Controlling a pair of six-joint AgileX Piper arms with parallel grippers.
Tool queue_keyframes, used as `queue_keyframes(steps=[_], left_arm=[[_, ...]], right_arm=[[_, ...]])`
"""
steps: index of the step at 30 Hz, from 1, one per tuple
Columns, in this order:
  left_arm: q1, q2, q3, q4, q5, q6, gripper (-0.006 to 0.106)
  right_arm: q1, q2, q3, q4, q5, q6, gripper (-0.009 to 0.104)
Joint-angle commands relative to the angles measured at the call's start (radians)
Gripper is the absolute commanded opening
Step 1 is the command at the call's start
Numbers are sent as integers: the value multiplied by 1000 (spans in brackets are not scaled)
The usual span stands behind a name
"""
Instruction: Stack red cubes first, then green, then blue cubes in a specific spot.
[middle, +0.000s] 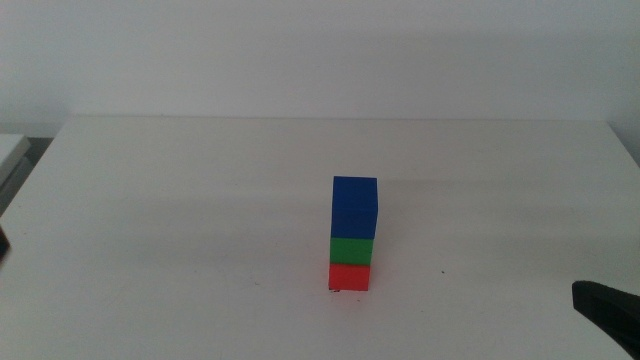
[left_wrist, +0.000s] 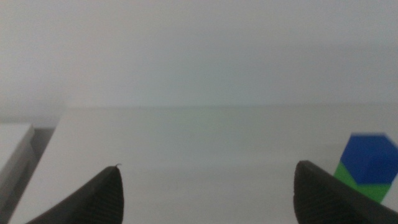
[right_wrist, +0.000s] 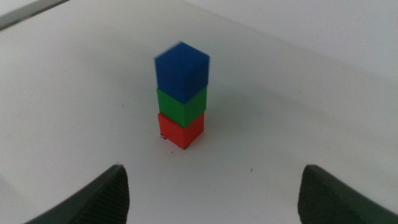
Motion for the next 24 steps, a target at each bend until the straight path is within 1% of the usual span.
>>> queue_keyframes(steps=[1,2,4,5,6,8,10,15,18,22,24], left_arm=[[0,-76,73,-2,-14,-2,94],[0,-106,96,-6,-8,-2,94],[0,-156,138,-13,-10,-2,94],[0,-174,160,-13,-25,-2,94],[0,-186,177,-10,-37,-2,94],[0,-207,217,6,-82,-2,94],[0,-214,260,5,-131,-2,94],[0,-214,360,5,-266,-2,94],[0,-216,413,5,-322,-2,94],[0,-237,462,81,-326,-2,94],[0,-237,488,112,-327,-2,94]], right_arm=[[-78,-20,47,81,-67,-2,78],[-125,-21,63,142,-94,-2,78],[-227,-31,91,237,-160,-2,78],[-278,-42,108,262,-206,-2,78],[-318,-53,123,266,-258,-2,78],[-414,-83,164,266,-339,-2,78],[-487,-119,200,273,-372,-2,78],[-622,-270,300,269,-380,-2,78],[-700,-365,396,228,-380,-2,78],[-777,-473,519,190,-380,-2,78],[-794,-525,567,188,-380,-2,78]])
